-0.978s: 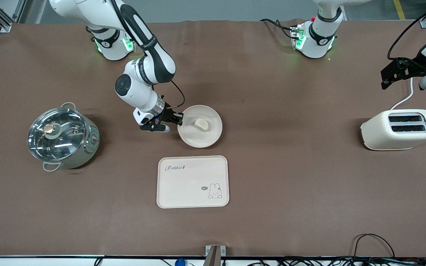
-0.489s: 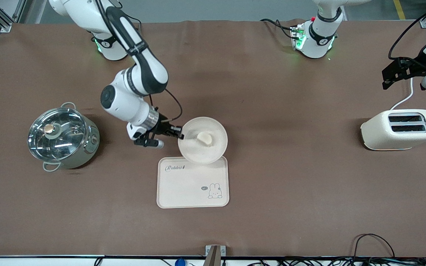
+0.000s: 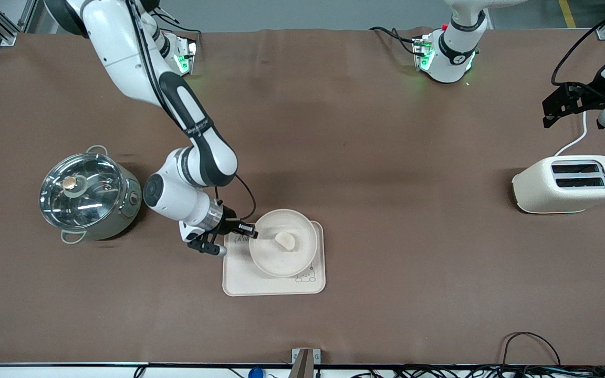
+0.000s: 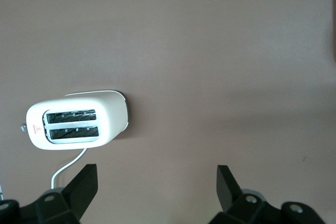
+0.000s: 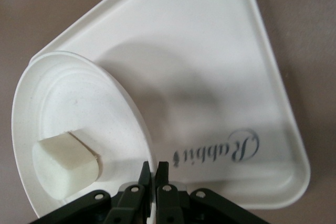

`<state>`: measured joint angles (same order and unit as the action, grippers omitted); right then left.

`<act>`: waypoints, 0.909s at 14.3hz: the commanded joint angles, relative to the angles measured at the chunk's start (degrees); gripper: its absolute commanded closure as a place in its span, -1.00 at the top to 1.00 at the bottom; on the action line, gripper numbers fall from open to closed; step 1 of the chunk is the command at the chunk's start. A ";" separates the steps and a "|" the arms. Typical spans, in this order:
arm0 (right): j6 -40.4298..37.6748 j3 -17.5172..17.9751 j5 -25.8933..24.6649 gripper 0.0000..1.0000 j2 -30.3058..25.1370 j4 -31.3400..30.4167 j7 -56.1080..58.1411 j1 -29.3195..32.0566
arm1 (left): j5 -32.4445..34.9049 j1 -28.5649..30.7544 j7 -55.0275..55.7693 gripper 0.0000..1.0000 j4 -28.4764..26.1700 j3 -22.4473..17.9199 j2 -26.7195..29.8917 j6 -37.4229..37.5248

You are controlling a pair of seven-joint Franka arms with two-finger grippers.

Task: Place bun in plate and plate on tray
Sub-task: 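Lower the plate onto the tray and open the right gripper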

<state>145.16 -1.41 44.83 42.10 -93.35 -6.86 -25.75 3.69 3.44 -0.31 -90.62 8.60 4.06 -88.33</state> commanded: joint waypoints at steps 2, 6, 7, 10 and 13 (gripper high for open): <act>-3.47 0.71 1.22 -1.00 2.90 3.96 5.45 3.42 | -0.79 -0.01 -0.83 1.00 0.35 -0.25 -0.20 -0.53; -3.57 0.80 1.57 -1.00 4.83 5.72 9.68 4.83 | -0.79 0.08 -0.83 1.00 0.35 -0.25 -0.28 -1.14; -3.57 0.80 1.48 -1.00 5.44 6.50 9.68 4.66 | -0.79 -0.01 -0.83 1.00 0.35 -0.25 -0.28 -1.14; -7.76 0.80 1.48 -0.32 6.50 8.96 9.76 5.18 | -0.79 0.08 -1.01 1.00 0.35 -0.25 -0.20 -1.14; -8.58 0.80 1.48 0.62 6.59 9.32 10.03 5.71 | -0.79 -0.01 -1.01 1.00 0.35 -0.25 -0.20 -1.14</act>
<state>137.71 -1.38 44.97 47.83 -85.68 1.58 -21.28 3.69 3.44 -0.31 -90.62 8.60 3.89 -88.96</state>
